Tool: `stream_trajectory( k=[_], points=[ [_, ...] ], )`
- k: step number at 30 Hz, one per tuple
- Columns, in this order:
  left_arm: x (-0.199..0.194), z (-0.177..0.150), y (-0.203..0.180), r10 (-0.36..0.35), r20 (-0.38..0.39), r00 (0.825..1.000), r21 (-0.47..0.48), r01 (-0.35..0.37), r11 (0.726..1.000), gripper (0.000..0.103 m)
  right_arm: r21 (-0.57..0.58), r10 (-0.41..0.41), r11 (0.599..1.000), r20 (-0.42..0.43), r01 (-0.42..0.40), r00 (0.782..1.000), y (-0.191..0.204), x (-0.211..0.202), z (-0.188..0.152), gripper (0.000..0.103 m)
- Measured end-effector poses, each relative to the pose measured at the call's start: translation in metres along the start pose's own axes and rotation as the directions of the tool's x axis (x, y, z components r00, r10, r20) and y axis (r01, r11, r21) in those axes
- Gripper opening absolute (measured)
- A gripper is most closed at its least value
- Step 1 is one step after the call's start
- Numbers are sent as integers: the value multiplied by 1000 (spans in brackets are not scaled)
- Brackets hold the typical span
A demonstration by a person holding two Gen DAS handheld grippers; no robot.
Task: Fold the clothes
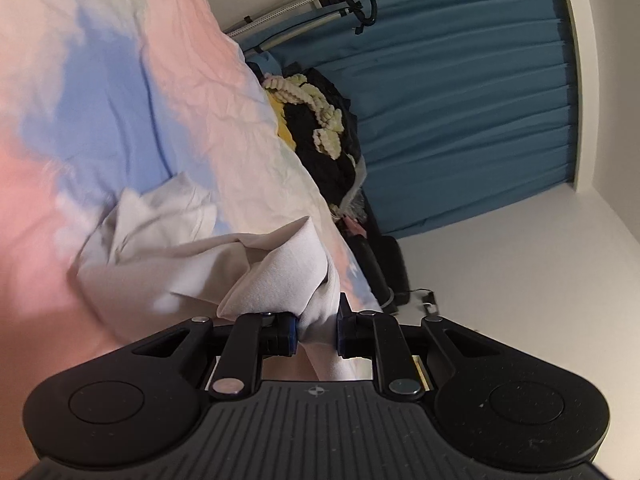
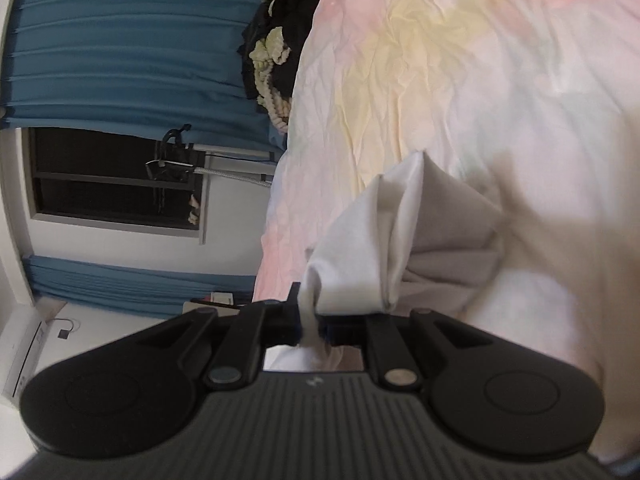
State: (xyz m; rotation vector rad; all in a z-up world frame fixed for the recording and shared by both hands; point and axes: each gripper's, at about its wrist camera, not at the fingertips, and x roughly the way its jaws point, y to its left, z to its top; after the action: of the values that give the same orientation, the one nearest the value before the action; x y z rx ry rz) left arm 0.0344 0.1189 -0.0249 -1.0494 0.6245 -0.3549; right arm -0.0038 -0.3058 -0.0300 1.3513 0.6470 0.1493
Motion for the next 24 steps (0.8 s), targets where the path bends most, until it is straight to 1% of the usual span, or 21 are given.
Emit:
stream_trajectory(
  k=[2, 5, 7, 9, 14, 18, 20, 21, 22, 23, 24],
  points=[
    [26, 14, 4, 27, -4, 1000, 9, -27, 1000, 20, 0, -21, 1000, -5, 21, 1000, 4, 23, 15, 14],
    [65, 33, 13, 74, -11, 997, 40, -73, 997, 20, -11, -36, 999, -28, 36, 999, -1, 61, 35, 15],
    [82, 37, 21, 75, -22, 997, 64, -74, 995, 20, -7, -44, 999, -46, 43, 998, -12, 80, 45, 15],
    [95, 39, 30, 74, -34, 997, 84, -71, 994, 20, -10, -46, 999, -63, 45, 997, -19, 88, 50, 15],
    [117, 40, 46, 107, -59, 993, 124, -99, 987, 20, -17, -49, 999, -103, 48, 993, -36, 103, 59, 15],
    [116, 38, 46, 101, -52, 994, 156, -91, 983, 20, -24, -52, 998, -135, 50, 989, -49, 115, 67, 15],
    [115, 36, 43, 106, -47, 993, 188, -96, 978, 25, -38, -45, 998, -140, 40, 989, -49, 114, 68, 16],
    [115, 34, 41, 111, -45, 993, 206, -99, 974, 30, -45, -37, 998, -141, 31, 989, -49, 112, 68, 18],
    [115, 32, 38, 111, -41, 993, 227, -99, 969, 41, -57, -20, 998, -144, 12, 989, -47, 110, 67, 27],
    [114, 30, 34, 107, -36, 994, 253, -95, 963, 47, -69, 1, 998, -148, -12, 989, -45, 107, 66, 35],
    [112, 26, 29, 102, -29, 994, 284, -90, 955, 56, -88, 28, 995, -153, -42, 988, -41, 103, 65, 52]
  ],
)
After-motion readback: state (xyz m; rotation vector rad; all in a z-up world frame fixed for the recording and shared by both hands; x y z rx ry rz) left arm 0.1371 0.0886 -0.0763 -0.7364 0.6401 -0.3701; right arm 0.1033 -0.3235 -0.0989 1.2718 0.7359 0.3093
